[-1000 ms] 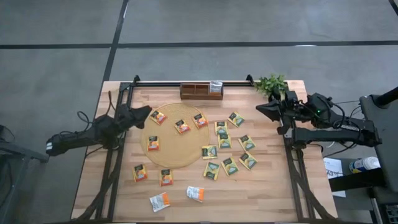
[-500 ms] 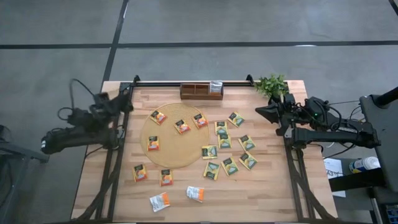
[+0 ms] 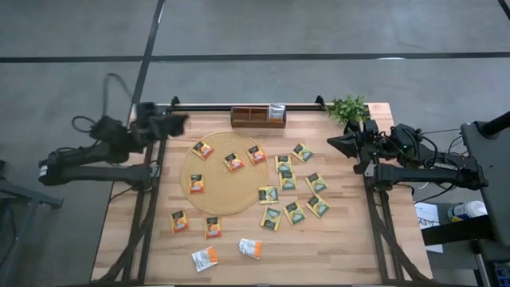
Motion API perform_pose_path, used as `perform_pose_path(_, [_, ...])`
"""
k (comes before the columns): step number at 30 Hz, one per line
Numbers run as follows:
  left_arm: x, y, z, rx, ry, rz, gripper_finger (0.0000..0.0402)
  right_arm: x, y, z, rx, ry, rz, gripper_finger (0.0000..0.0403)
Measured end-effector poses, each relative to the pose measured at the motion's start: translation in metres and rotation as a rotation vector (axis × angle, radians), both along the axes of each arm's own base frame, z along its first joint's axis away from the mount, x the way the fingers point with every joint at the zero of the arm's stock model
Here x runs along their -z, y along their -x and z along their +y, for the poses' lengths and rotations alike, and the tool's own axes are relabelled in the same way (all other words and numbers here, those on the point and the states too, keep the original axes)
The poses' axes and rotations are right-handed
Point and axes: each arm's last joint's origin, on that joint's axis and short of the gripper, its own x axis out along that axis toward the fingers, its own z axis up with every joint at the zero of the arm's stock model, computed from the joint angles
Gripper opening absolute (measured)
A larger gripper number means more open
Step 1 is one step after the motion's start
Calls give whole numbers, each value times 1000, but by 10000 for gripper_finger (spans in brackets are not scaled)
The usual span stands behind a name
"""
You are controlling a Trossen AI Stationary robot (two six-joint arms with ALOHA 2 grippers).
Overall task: Pick & Place Tea
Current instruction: Put the left white tea bag into the right section of the wooden organizer
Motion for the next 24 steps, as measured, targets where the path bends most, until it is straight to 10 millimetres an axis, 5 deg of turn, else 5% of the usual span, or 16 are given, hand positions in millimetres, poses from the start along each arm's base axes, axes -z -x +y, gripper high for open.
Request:
perform_pose_path(8, [-20,-53,-27,346,19,182,145,0,0,0,0,3,0,8])
perform_pose_path(13, [-41,-65,-59,526,92,347,145,0,0,0,0,4,1,8])
perform_pose_path(18, [-42,-61,-91,562,274,681,145,0,0,0,1,13,2,9])
perform_pose_path(24, [-52,-39,-123,469,465,812,145,0,0,0,6,56,6,9])
